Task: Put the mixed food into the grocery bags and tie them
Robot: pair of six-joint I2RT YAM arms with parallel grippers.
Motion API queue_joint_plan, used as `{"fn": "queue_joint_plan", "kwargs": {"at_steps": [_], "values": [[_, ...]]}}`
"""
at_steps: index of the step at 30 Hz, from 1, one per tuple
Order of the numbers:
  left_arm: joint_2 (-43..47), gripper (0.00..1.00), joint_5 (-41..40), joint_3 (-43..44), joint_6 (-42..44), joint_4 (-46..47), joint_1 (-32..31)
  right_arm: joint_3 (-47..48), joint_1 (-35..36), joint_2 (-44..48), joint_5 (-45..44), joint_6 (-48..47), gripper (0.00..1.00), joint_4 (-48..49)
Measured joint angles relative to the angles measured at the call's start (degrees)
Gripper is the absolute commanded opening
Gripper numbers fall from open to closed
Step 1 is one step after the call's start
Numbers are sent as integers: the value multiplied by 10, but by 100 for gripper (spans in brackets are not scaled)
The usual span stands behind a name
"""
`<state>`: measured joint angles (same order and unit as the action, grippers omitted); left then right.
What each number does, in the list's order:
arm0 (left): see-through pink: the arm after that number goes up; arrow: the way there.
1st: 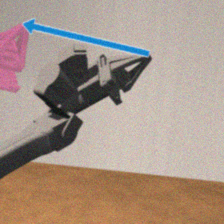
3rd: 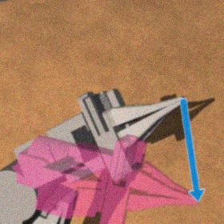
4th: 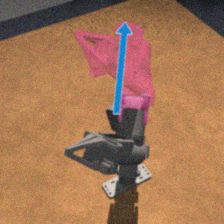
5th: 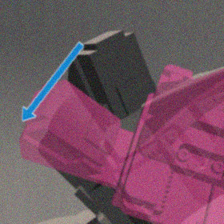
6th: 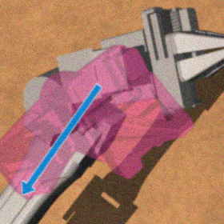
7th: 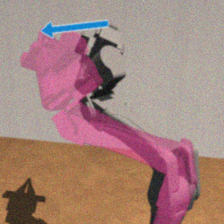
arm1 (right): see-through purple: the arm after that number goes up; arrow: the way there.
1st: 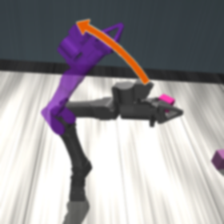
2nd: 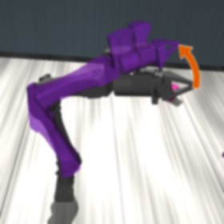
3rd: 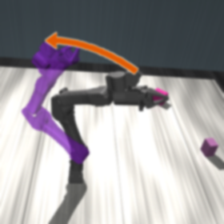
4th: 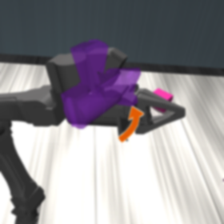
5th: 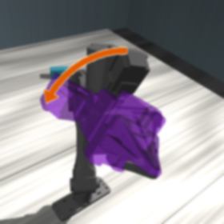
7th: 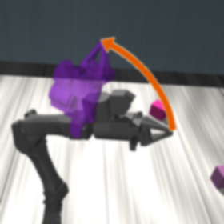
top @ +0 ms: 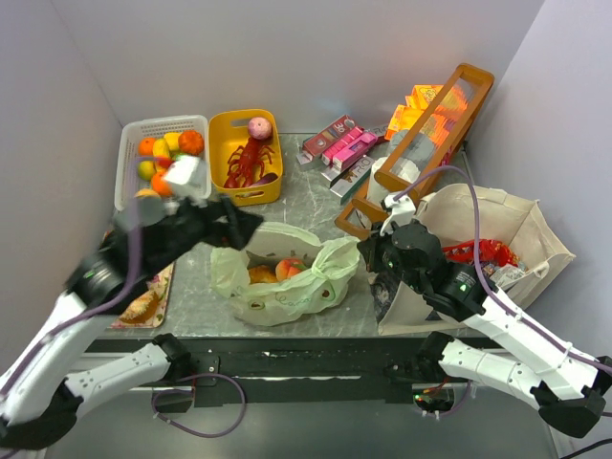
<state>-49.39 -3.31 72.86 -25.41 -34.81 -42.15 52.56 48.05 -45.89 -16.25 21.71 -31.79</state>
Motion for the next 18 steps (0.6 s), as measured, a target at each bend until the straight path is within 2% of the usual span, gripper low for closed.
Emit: {"fn": "queue_joint_plan", "kwargs": {"at_steps": [6, 11, 13, 14, 15, 17, 18], "values": [[50, 96, -80, 33, -55, -143, 0, 9, 0, -6, 1, -2, 0, 0], [82, 96, -39, -45, -101, -200, 0, 10, 0, -10, 3, -4, 0, 0], [97, 99, -15, -79, -116, -207, 0, 11, 0, -12, 5, -4, 0, 0], [103, 97, -7, -92, -120, -207, 0, 11, 0, -14, 5, -4, 0, 0], [107, 87, 5, -108, -125, -206, 0, 11, 0, -15, 5, -5, 0, 0], [105, 73, 21, -134, -132, -202, 0, 13, 0, -19, 6, -7, 0, 0], [99, 74, 27, -148, -134, -202, 0, 16, 0, -21, 7, -10, 0, -3]]}}
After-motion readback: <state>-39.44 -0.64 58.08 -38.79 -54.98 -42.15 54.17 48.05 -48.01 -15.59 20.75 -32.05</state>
